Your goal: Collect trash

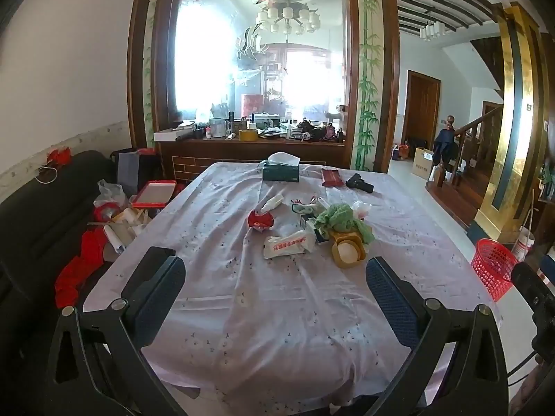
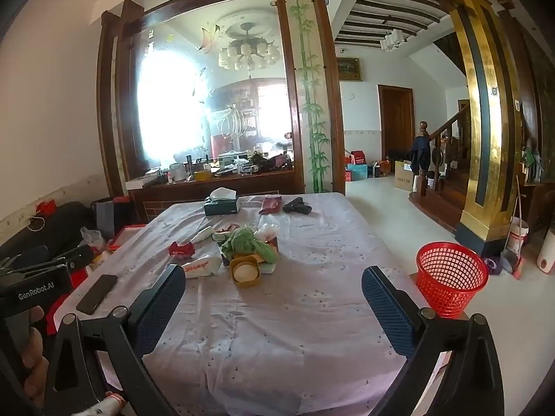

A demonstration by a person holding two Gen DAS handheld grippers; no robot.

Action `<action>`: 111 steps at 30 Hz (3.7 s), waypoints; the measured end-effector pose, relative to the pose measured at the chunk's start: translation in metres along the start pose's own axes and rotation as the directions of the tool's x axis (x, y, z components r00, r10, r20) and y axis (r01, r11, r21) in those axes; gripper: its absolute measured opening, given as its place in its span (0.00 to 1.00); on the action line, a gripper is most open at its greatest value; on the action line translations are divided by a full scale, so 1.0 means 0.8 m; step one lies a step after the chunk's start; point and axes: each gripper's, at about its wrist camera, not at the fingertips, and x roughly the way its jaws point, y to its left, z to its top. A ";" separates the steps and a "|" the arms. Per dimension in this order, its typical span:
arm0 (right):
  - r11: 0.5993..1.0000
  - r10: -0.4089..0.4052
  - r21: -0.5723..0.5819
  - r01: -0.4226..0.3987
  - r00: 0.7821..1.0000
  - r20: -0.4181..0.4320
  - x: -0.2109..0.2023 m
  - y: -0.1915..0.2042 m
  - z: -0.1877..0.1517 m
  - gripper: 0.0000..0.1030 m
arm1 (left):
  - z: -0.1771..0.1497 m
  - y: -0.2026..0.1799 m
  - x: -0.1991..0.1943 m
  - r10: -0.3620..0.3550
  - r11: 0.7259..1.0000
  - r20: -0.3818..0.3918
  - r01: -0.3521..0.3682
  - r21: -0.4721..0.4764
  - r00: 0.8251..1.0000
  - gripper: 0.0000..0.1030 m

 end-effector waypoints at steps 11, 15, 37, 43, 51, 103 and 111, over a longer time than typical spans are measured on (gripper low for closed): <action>1.000 0.013 -0.006 -0.013 1.000 -0.005 0.004 0.002 -0.003 1.00 | -0.002 0.001 0.008 0.003 1.000 -0.016 -0.004 -0.004 1.000 1.00; 1.000 0.015 0.003 -0.015 1.000 -0.009 0.016 0.000 -0.006 1.00 | -0.006 0.000 0.015 0.003 1.000 -0.033 -0.004 -0.007 0.999 1.00; 1.000 0.013 -0.001 -0.013 1.000 -0.020 0.020 -0.004 -0.009 1.00 | -0.005 -0.008 0.019 -0.002 1.000 -0.037 0.002 -0.008 0.999 1.00; 1.000 0.010 -0.008 -0.010 1.000 -0.008 0.019 -0.003 -0.009 1.00 | -0.005 -0.007 0.019 -0.002 1.000 -0.037 0.001 -0.008 0.999 1.00; 1.000 0.011 -0.020 -0.011 1.000 -0.003 0.016 -0.002 -0.007 1.00 | -0.007 -0.007 0.021 -0.003 1.000 -0.037 0.003 -0.008 0.999 1.00; 0.993 0.109 -0.011 -0.113 0.975 -0.193 0.182 0.032 -0.028 0.97 | -0.007 0.035 0.172 -0.002 1.000 -0.197 -0.002 -0.017 0.980 1.00; 0.991 0.129 0.003 -0.133 0.959 -0.253 0.232 0.039 -0.029 0.95 | 0.004 0.033 0.196 0.025 1.000 -0.185 -0.024 0.006 0.982 1.00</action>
